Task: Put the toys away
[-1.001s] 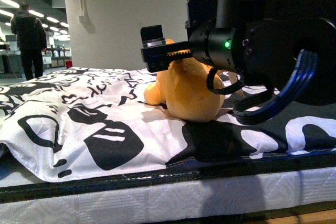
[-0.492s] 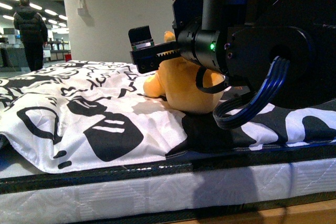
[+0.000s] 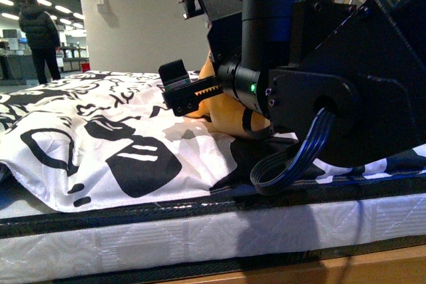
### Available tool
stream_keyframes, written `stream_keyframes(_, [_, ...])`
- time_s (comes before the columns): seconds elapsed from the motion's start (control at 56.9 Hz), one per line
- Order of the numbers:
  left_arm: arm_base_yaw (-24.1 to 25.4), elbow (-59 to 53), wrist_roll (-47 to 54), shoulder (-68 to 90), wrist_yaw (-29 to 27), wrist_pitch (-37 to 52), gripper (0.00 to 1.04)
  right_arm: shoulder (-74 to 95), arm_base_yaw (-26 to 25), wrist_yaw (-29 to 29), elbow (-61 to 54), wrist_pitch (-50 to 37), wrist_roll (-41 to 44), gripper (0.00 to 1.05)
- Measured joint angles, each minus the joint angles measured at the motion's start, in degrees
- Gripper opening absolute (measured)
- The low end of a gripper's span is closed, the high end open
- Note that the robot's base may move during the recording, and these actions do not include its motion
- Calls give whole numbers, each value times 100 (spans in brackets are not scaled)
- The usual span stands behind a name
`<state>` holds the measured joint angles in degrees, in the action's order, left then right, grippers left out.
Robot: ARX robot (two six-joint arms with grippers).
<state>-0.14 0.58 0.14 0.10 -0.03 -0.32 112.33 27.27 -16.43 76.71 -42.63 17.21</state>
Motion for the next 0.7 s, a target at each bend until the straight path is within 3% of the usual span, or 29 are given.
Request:
stream_keyframes(0.492, [0,0,0,0,0,0,99,271,-42,-201,203,-116,247,103])
stream_keyframes(0.703, [0,0,0,0,0,0,99,275,-101,-201,160,-297,348,76])
